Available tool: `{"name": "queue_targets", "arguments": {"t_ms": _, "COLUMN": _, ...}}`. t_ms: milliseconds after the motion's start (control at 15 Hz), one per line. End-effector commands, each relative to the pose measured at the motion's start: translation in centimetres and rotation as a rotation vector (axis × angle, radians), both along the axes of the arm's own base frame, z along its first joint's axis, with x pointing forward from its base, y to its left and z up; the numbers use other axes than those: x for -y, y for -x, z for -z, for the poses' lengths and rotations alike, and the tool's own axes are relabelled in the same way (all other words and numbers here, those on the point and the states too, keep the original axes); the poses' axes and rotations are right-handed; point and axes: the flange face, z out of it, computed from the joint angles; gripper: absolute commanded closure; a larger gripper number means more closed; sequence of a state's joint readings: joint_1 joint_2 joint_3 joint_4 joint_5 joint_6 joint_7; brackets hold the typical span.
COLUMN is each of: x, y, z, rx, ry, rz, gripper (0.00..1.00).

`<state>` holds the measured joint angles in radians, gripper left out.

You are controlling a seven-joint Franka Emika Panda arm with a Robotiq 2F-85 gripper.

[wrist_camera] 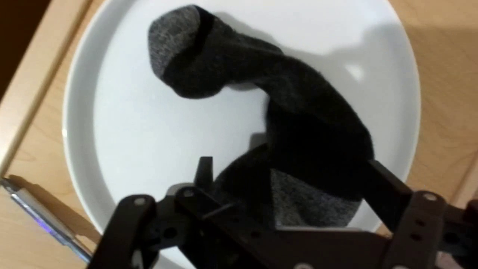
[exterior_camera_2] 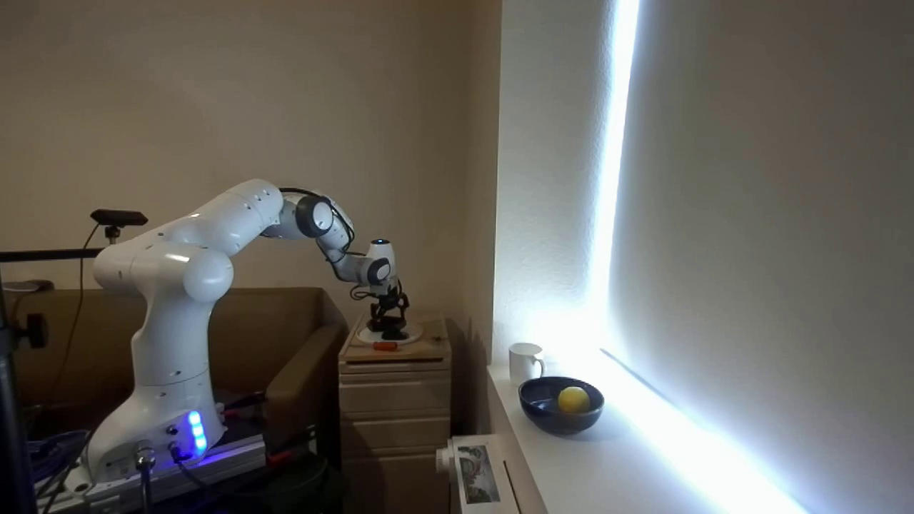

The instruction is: Put the lemon in the bowl on the windowsill then put the sock on the nightstand

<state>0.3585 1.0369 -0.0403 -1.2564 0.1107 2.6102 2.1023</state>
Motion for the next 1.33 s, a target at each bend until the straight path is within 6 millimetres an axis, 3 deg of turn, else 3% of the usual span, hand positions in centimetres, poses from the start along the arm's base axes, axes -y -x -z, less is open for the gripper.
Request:
{"name": "queue_targets", "arguments": {"t_ms": 0, "x": 0.6, "y": -1.0, "z": -0.3, "rx": 0.119, "ry": 0.087, "rz": -0.019, "gripper": 0.0}}
{"name": "queue_targets", "arguments": {"t_ms": 533, "x": 2.2, "y": -1.5, "z": 1.2, "rx": 0.027, "ry": -0.024, "rz": 0.076, "gripper": 0.0}}
{"name": "queue_targets", "arguments": {"t_ms": 600, "x": 2.3, "y": -1.6, "z": 1.2, "rx": 0.023, "ry": -0.039, "rz": 0.085, "gripper": 0.25}}
{"name": "queue_targets", "arguments": {"t_ms": 667, "x": 2.4, "y": -1.6, "z": 1.1, "rx": 0.017, "ry": -0.059, "rz": 0.093, "gripper": 0.27}}
{"name": "queue_targets", "arguments": {"t_ms": 1267, "x": 3.6, "y": -2.1, "z": 1.1, "rx": -0.03, "ry": -0.173, "rz": 0.176, "gripper": 0.9}}
